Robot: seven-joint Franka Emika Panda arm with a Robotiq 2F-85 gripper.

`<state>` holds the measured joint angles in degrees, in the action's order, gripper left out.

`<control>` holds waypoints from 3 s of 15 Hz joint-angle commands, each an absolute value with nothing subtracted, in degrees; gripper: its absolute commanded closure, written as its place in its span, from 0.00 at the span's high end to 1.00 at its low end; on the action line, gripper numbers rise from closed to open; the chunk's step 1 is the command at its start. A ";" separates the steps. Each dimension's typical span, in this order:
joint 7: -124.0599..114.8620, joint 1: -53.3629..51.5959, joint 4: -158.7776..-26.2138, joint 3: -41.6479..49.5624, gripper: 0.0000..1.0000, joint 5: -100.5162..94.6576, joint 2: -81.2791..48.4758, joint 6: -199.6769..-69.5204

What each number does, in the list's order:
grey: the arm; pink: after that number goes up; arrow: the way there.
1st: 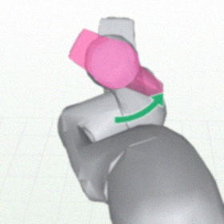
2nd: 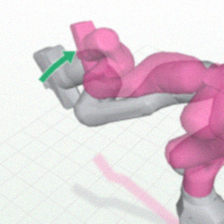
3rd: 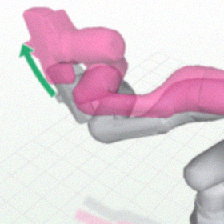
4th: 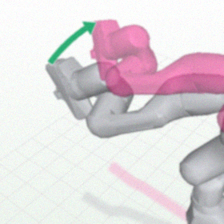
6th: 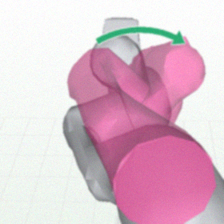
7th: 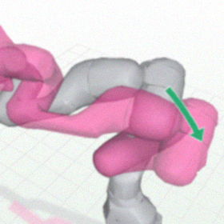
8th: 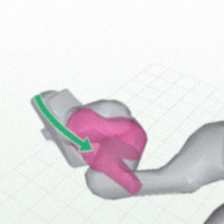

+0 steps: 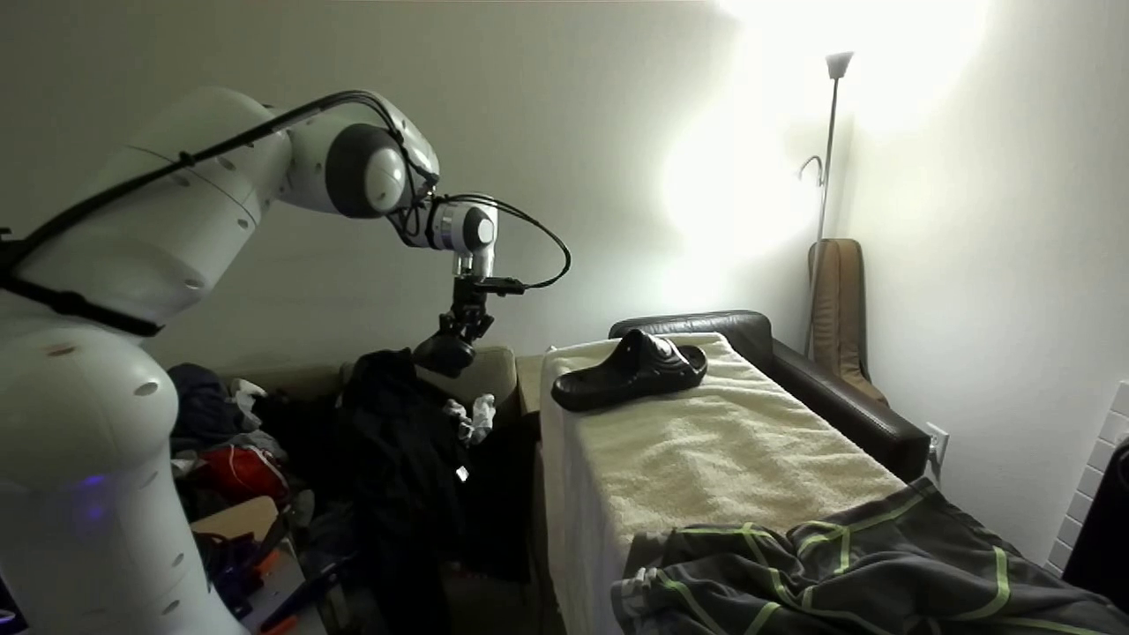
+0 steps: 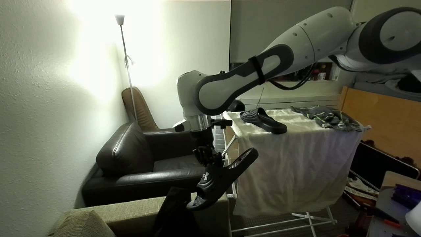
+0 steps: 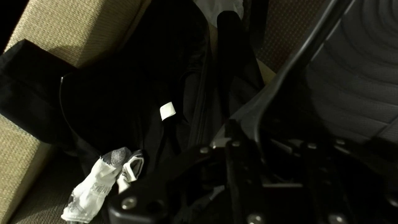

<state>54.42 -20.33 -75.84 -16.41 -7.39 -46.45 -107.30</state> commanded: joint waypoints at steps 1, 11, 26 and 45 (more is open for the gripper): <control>55.95 -21.40 -73.87 -16.68 0.03 -9.45 -47.67 -109.38; 54.49 -23.19 -73.36 -16.40 0.08 -9.39 -48.41 -113.13; 54.52 -23.34 -72.35 -16.40 0.08 -9.39 -49.19 -112.22; 74.38 -26.79 -54.93 -20.32 0.04 -9.86 -62.53 -126.08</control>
<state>70.69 -26.33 -57.52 -19.20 -9.39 -60.87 -123.12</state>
